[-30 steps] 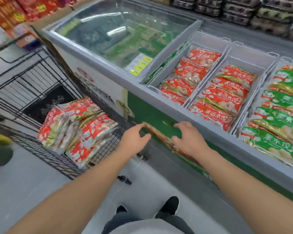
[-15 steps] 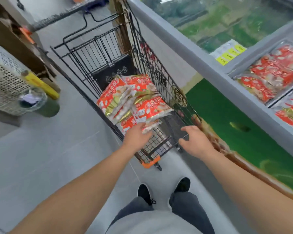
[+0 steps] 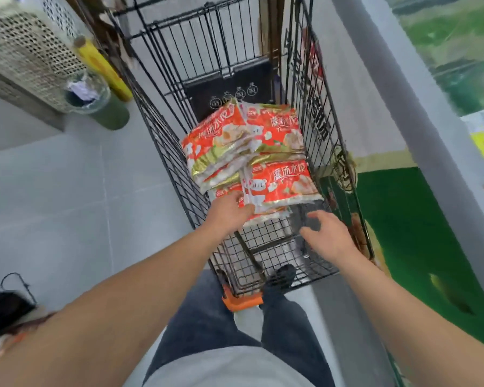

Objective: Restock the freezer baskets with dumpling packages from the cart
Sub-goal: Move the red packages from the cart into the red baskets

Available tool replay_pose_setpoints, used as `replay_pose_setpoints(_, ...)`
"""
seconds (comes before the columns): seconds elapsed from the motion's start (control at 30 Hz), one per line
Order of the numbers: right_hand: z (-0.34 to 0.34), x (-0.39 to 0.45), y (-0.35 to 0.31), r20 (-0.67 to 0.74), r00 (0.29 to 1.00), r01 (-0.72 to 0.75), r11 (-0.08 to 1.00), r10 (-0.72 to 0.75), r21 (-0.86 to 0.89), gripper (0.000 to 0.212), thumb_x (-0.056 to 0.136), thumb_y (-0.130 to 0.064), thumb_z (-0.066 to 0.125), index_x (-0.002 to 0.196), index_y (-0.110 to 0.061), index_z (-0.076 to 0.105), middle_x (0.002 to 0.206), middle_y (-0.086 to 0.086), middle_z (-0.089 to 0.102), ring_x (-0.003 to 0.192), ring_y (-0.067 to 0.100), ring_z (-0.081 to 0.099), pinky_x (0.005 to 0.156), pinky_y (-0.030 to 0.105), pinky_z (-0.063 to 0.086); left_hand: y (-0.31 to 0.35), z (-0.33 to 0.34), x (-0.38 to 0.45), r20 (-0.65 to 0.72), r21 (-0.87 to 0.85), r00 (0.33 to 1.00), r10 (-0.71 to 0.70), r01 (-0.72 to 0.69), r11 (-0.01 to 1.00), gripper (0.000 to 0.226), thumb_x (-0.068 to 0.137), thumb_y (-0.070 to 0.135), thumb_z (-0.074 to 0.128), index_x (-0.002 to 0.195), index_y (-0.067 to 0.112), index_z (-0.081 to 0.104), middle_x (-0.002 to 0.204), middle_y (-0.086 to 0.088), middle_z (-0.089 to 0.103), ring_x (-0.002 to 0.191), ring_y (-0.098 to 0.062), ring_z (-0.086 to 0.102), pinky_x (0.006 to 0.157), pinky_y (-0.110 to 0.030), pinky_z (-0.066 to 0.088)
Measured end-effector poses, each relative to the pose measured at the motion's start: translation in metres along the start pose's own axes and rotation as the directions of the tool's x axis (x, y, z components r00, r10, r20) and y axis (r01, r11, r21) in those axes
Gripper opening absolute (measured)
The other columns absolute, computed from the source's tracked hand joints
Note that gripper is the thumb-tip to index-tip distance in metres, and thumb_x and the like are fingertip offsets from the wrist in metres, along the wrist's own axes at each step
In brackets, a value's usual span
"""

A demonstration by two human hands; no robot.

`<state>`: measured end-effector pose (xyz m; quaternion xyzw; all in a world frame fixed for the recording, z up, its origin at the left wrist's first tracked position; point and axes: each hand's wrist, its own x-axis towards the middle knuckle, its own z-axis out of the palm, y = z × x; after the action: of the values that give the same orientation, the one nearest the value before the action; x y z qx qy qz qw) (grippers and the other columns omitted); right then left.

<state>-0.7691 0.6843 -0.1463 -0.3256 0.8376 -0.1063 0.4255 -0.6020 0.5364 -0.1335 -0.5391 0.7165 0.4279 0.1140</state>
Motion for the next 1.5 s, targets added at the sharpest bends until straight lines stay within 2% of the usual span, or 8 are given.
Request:
replay_pose_setpoints(0.3,0.02,0.098,0.007,0.08,0.973,-0.232,0.928,0.218,0.292,0.037,0.092,-0.028,0.063,0.126,-0.017,0.059,0.126,0.002,0.062,0.113,0.021,0.057,0.104,0.039,0.043,-0.012,0.016,0.097,0.046,-0.136,0.982,-0.184,0.189,0.973,0.042,0.094,0.035,0.058,0.131,0.014,0.058,0.128,-0.005,0.063,0.117,-0.025,0.058,0.095,-0.03,0.046)
replay_pose_setpoints(0.57,0.065,0.18,0.033,0.35,0.761,-0.551,0.261,0.546,0.793,0.002,0.095,-0.017,0.062,0.095,-0.016,0.061,0.102,0.005,0.064,0.09,0.02,0.061,0.073,0.028,0.051,-0.044,0.063,0.189,0.082,-0.396,0.908,-0.411,0.408,0.822,0.033,0.091,0.035,0.065,0.119,0.017,0.067,0.122,-0.001,0.067,0.103,-0.018,0.061,0.086,-0.025,0.043)
replay_pose_setpoints(0.77,0.082,0.228,0.04,0.43,0.704,-0.54,0.033,0.566,0.841,0.014,0.099,-0.027,0.058,0.098,-0.014,0.063,0.108,0.009,0.064,0.101,0.021,0.063,0.085,0.03,0.054,-0.055,0.092,0.224,0.104,-0.455,0.885,-0.455,0.449,0.769,0.015,0.089,0.027,0.066,0.076,0.021,0.063,0.082,-0.006,0.068,0.083,-0.026,0.064,0.085,-0.039,0.056)
replay_pose_setpoints(0.87,0.088,0.238,0.039,0.379,0.668,-0.53,0.051,0.641,0.847,0.011,0.092,-0.017,0.067,0.098,-0.009,0.065,0.093,0.008,0.068,0.072,0.014,0.062,0.059,0.024,0.055,-0.06,0.098,0.234,0.132,-0.495,0.869,-0.477,0.475,0.728,0.013,0.086,0.026,0.069,0.077,0.018,0.062,0.086,-0.013,0.07,0.079,-0.027,0.066,0.084,-0.049,0.059)
replay_pose_setpoints(1.0,0.095,0.226,0.033,0.336,0.663,-0.499,0.06,0.669,0.865,0.009,0.09,-0.006,0.068,0.087,-0.007,0.06,0.075,0.008,0.066,0.058,0.014,0.057,0.058,0.025,0.053,-0.064,0.098,0.237,0.12,-0.45,0.86,-0.496,0.493,0.745,0.007,0.089,0.014,0.064,0.094,0.01,0.066,0.099,-0.014,0.071,0.084,-0.027,0.066,0.073,-0.036,0.058)
replay_pose_setpoints(1.17,0.119,0.19,0.036,0.525,0.63,-0.677,0.073,0.572,0.732,0.011,0.089,-0.018,0.07,0.093,-0.011,0.062,0.068,0.003,0.064,0.057,0.011,0.058,0.046,0.022,0.051,-0.084,0.085,0.225,0.023,-0.124,0.858,-0.513,0.511,0.85,0.026,0.095,0.014,0.054,0.117,0.006,0.065,0.117,-0.016,0.066,0.107,-0.033,0.062,0.072,-0.027,0.04)
replay_pose_setpoints(1.33,0.125,0.181,0.057,0.094,0.627,-0.647,0.45,0.773,0.615,0.088,0.073,-0.045,0.081,0.141,-0.009,0.039,0.136,0.01,0.051,0.12,0.03,0.054,0.102,0.043,0.045,-0.109,0.087,0.214,0.004,-0.178,0.83,-0.558,0.55,0.816,0.019,0.092,0.017,0.056,0.105,0.011,0.068,0.106,-0.013,0.069,0.095,-0.032,0.064,0.076,-0.032,0.051)
replay_pose_setpoints(1.5,0.107,0.227,0.064,0.096,0.761,-0.527,0.525,0.642,0.668,0.042,0.091,-0.038,0.058,0.128,-0.02,0.058,0.125,0.004,0.065,0.109,0.024,0.062,0.093,0.036,0.048,-0.106,0.095,0.225,0.069,-0.45,0.824,-0.563,0.53,0.719,0.015,0.084,0.037,0.064,0.096,0.028,0.069,0.102,-0.003,0.072,0.094,-0.029,0.068,0.085,-0.045,0.058)
